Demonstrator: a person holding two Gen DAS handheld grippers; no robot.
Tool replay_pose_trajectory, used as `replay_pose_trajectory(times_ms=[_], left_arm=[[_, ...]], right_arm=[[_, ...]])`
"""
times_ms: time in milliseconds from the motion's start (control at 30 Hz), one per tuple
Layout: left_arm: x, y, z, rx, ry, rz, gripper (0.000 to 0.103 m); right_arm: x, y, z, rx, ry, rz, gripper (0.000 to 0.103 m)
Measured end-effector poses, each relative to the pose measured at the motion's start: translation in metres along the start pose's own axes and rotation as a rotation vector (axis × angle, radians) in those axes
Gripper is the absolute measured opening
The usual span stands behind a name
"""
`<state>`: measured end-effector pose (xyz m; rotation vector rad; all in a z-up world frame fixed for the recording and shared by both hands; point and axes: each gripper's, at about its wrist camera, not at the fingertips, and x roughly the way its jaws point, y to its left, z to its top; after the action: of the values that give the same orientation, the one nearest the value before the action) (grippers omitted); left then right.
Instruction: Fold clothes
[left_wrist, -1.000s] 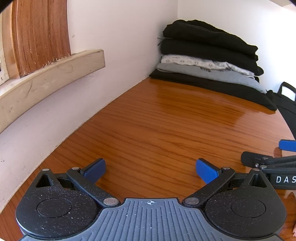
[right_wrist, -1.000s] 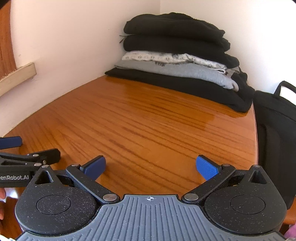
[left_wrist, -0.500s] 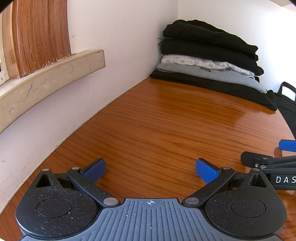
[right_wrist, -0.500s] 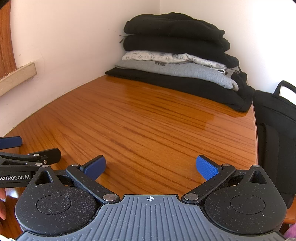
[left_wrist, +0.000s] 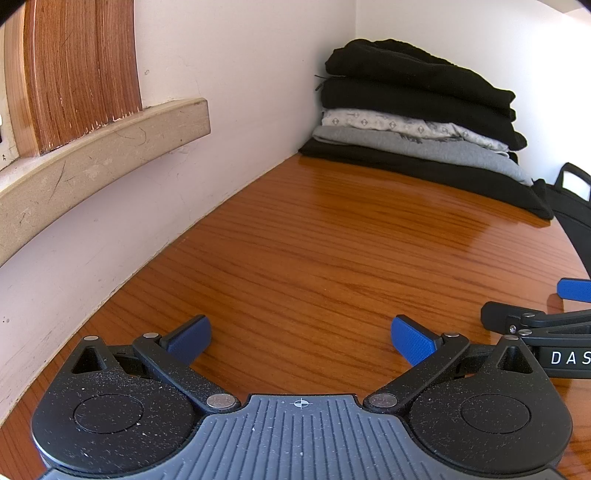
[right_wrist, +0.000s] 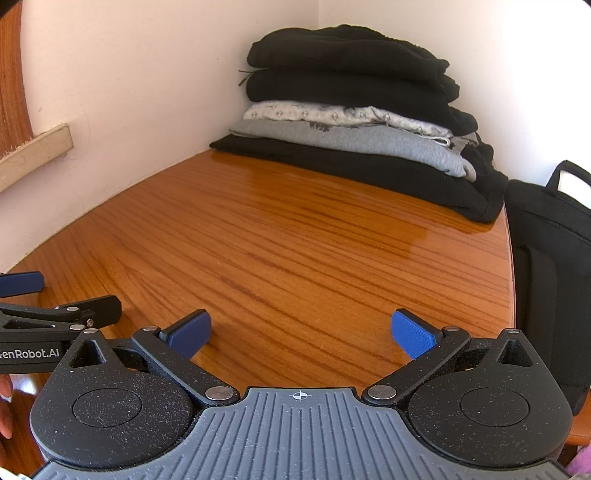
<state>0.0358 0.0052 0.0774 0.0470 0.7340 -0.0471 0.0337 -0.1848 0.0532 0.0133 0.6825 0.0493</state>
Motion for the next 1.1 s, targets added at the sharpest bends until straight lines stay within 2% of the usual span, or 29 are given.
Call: replay_pose_trajectory(times_ms=[1100], left_arm=[[0.0016, -0.0011, -0.0002, -0.01, 0.001, 0.01, 0.103]], right_arm=[[-0.0002, -0.0007, -0.0007, 0.001, 0.0, -0.001, 0.103]])
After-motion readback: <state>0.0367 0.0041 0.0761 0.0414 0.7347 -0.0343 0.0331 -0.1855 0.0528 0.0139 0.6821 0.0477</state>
